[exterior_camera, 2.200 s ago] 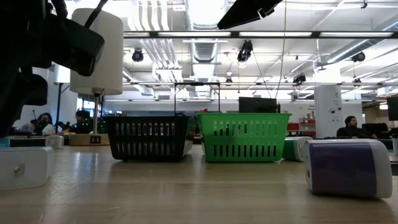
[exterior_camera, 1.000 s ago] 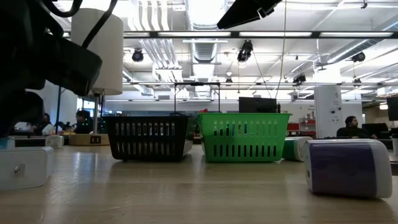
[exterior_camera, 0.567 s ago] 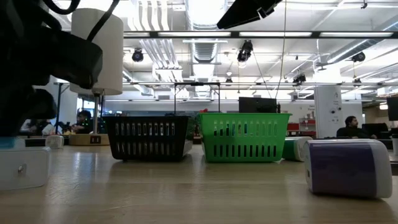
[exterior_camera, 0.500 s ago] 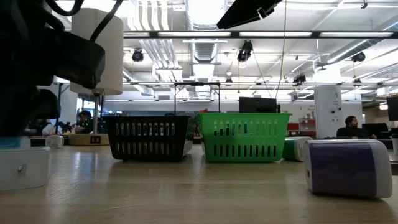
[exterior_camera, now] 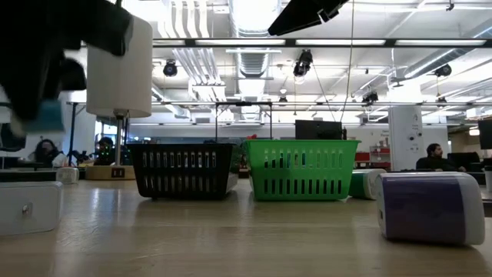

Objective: Pick & Place Office items
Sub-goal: Put the blue white charger adapter into the black bin

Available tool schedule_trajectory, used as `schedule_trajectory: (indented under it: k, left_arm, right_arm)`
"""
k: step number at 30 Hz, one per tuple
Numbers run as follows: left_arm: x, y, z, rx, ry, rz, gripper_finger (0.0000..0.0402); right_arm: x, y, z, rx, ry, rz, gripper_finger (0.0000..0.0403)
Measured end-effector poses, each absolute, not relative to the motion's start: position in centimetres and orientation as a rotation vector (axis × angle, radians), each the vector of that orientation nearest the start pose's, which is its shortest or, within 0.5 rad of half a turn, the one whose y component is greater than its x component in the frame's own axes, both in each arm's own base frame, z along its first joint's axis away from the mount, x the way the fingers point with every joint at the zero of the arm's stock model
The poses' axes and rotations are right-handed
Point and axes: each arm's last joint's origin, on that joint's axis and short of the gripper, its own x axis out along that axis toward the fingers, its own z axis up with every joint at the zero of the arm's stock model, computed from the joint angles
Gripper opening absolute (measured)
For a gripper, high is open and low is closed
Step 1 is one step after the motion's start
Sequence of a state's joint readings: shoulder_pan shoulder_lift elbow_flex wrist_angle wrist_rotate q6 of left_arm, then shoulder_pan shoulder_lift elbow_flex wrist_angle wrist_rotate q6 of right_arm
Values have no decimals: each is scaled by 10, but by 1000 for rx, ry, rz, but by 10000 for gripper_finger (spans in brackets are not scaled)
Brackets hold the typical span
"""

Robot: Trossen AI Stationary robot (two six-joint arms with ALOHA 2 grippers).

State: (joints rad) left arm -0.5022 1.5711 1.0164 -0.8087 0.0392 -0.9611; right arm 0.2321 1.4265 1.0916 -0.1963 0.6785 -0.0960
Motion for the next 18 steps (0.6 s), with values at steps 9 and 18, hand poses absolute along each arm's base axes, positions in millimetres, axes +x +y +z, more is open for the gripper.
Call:
schedule_trajectory:
  k: [9, 18]
  left_arm:
    - [230, -120, 238, -522, 1268, 172, 132]
    - [230, -94, 264, -518, 1113, 129, 132]
  right_arm:
    - [307, 54, 295, -339, 503, -411, 260]
    - [308, 54, 297, -310, 481, -418, 260]
